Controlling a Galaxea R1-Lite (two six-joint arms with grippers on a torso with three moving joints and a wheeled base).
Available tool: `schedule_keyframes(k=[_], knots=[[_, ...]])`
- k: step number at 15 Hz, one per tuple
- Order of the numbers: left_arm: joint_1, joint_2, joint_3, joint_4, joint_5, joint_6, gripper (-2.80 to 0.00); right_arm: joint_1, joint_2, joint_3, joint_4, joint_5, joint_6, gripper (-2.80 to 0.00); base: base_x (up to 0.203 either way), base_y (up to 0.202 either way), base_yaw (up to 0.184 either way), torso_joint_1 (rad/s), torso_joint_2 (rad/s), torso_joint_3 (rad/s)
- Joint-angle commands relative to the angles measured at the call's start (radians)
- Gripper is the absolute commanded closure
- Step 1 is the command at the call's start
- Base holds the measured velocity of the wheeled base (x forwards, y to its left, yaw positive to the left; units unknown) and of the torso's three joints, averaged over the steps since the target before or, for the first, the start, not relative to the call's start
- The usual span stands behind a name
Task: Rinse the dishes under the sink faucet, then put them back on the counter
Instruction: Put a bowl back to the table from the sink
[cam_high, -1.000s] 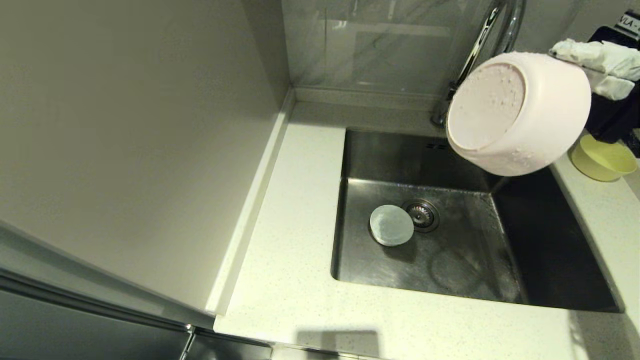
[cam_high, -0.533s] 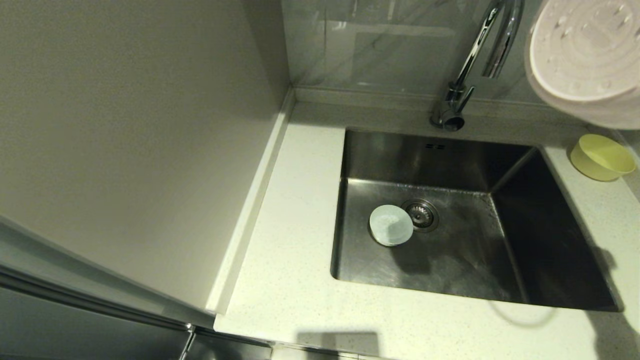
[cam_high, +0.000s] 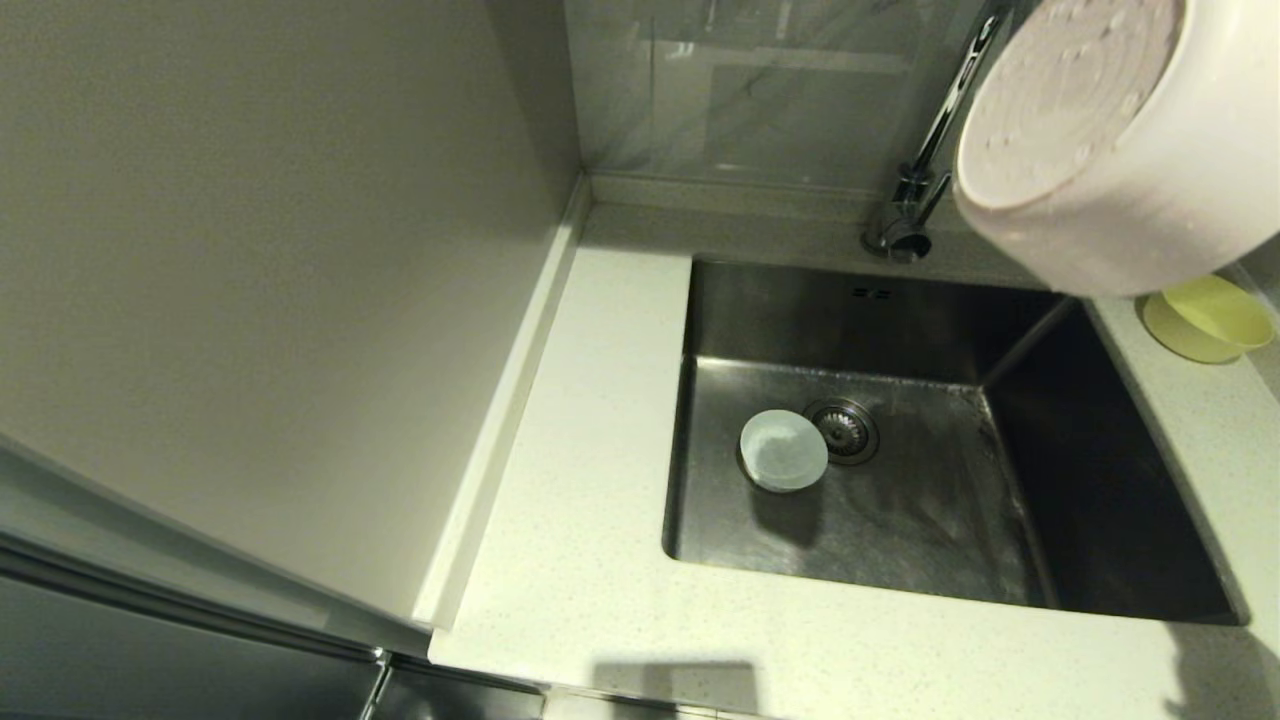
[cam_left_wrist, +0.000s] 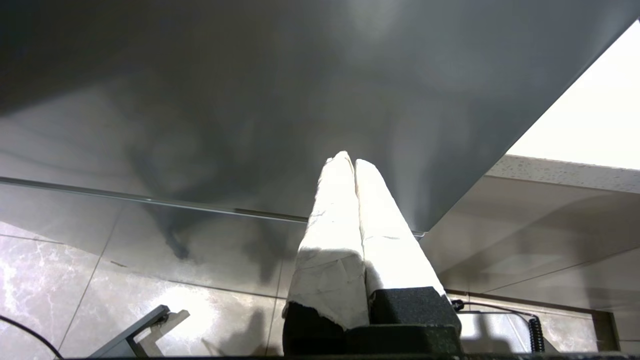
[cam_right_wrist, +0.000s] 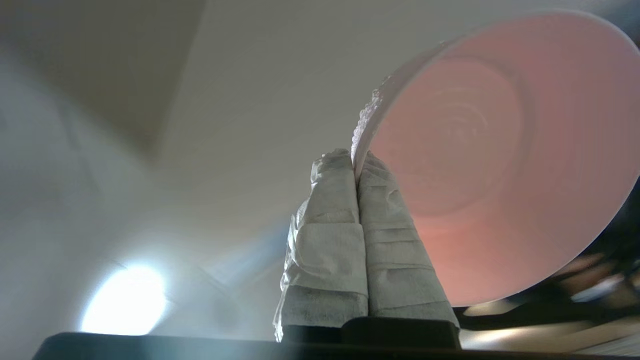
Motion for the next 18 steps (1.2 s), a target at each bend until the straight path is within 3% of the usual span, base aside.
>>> schedule_keyframes(k=[1,3,5,7,9,12,15,18], knots=[[0.0,-0.002,0.0,0.0,0.0,-0.001,0.0,0.001,0.021,0.053,0.254,0.051,0.008,0.0,0.0,0.0,0.0,0.0,0.0,0.0],[0.0,-0.002,0.0,0.0,0.0,-0.001,0.0,0.014,0.025,0.099,0.426,0.09,-0.019,0.0,0.0,0.0,0.0,0.0,0.0,0.0],[0.0,-0.002,0.0,0.0,0.0,-0.001,0.0,-0.002,0.022,0.144,0.441,0.099,-0.085,0.0,0.0,0.0,0.0,0.0,0.0,0.0],[0.0,-0.002,0.0,0.0,0.0,-0.001,0.0,-0.055,0.023,0.034,0.441,0.137,-0.083,0.0,0.0,0.0,0.0,0.0,0.0,0.0],[0.0,-0.002,0.0,0.0,0.0,-0.001,0.0,-0.089,0.03,-0.167,0.412,0.164,-0.08,0.0,0.0,0.0,0.0,0.0,0.0,0.0],[0.0,-0.002,0.0,0.0,0.0,-0.001,0.0,-0.056,0.028,-0.331,0.264,0.182,-0.077,0.0,0.0,0.0,0.0,0.0,0.0,0.0],[0.0,-0.002,0.0,0.0,0.0,-0.001,0.0,0.075,0.034,-0.221,0.268,0.174,-0.083,0.0,0.0,0.0,0.0,0.0,0.0,0.0],[0.0,-0.002,0.0,0.0,0.0,-0.001,0.0,0.086,0.035,0.115,0.282,0.046,-0.149,0.0,0.0,0.0,0.0,0.0,0.0,0.0]])
